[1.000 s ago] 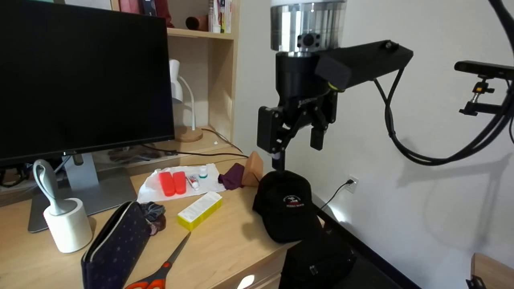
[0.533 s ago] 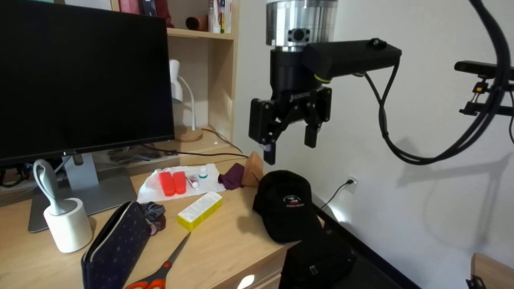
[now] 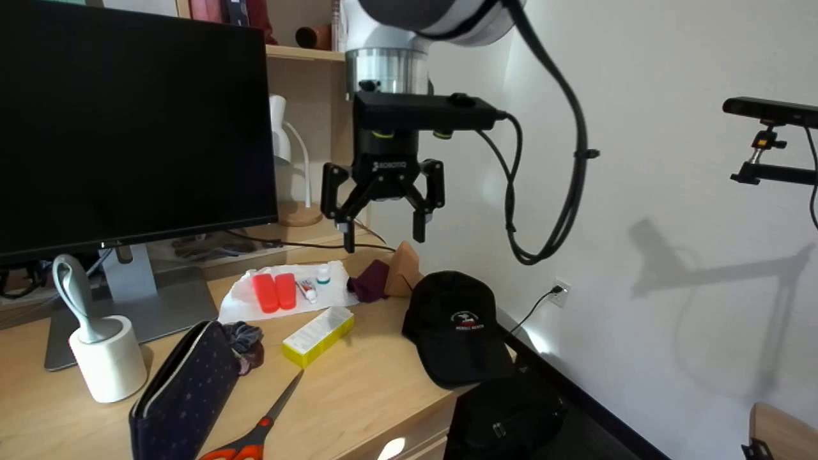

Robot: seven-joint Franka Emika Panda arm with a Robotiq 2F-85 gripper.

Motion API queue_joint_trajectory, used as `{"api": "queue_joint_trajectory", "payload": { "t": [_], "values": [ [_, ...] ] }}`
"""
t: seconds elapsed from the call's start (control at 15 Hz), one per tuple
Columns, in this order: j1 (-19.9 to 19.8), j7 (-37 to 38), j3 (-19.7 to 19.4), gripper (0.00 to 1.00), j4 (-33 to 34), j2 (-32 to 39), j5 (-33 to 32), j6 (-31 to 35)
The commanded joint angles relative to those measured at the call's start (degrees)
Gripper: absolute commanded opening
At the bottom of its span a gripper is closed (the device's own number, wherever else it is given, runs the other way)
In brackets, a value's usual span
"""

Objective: Pick up the yellow and white box and move it slightly forward.

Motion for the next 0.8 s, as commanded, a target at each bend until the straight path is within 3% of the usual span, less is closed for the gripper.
{"api": "queue_joint_trajectory", "payload": {
  "t": [0.0, 0.2, 0.27, 0.73],
  "values": [
    [3.7, 8.8, -3.0, 1.0, 14.1, 11.8, -0.4, -5.5],
    [4.7, 11.1, -4.0, 1.0, 20.0, 17.6, 1.7, -8.3],
    [4.8, 8.8, -4.2, 1.0, 14.3, 13.7, 0.7, -4.7],
    [5.1, 9.8, -4.6, 1.0, 19.0, 17.5, 0.9, -6.3]
  ]
}}
